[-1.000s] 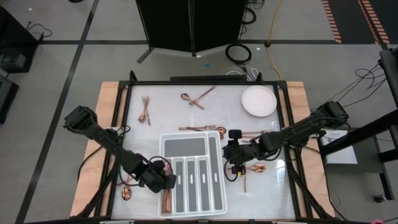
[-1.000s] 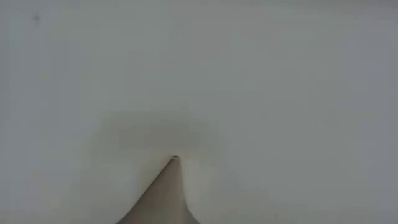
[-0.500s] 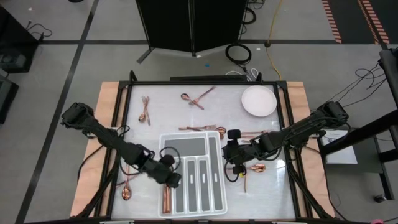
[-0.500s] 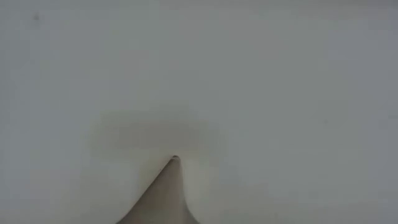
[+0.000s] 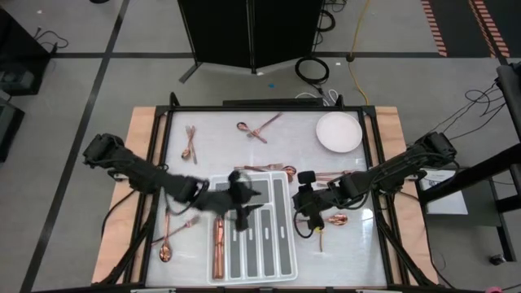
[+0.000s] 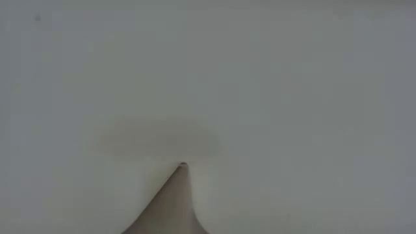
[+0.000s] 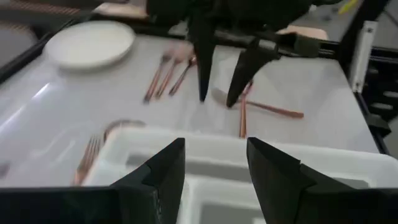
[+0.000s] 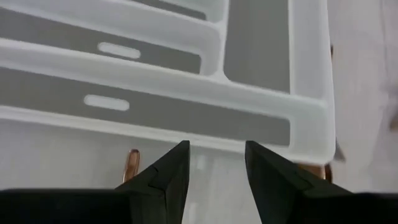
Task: Sort silverware
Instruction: Put the spoon into the silverware tray
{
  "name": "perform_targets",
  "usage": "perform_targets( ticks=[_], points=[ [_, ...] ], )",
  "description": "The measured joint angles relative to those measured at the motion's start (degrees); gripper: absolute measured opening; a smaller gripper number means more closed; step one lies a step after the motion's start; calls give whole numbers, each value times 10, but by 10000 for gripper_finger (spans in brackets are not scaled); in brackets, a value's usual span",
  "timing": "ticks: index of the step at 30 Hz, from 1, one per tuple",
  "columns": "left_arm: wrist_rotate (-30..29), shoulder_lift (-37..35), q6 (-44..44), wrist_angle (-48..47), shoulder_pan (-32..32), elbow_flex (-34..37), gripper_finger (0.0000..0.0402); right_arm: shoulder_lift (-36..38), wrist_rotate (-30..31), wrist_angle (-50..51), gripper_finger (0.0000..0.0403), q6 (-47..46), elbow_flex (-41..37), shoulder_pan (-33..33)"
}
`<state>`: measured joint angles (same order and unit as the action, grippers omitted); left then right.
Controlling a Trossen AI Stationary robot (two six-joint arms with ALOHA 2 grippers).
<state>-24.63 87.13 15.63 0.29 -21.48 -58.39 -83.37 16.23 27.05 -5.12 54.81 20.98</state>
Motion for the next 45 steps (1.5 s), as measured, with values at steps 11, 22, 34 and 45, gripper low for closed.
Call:
perform_targets(
  ticks=[11,22,34,45],
  points=[
    [217,-13,-126,48,156,-1,173,0,2,101,148,-85,0,-55],
    [218,-114,-149,-120,226,12,173,0,-47,17,132,77,0,-196],
    [214,-249,-114,17,290,194,173,0,-197,-107,114,195,0,-345],
    [37,-254,148,-143,467,229,173,0,-285,-254,114,162,-79,-435]
  ],
)
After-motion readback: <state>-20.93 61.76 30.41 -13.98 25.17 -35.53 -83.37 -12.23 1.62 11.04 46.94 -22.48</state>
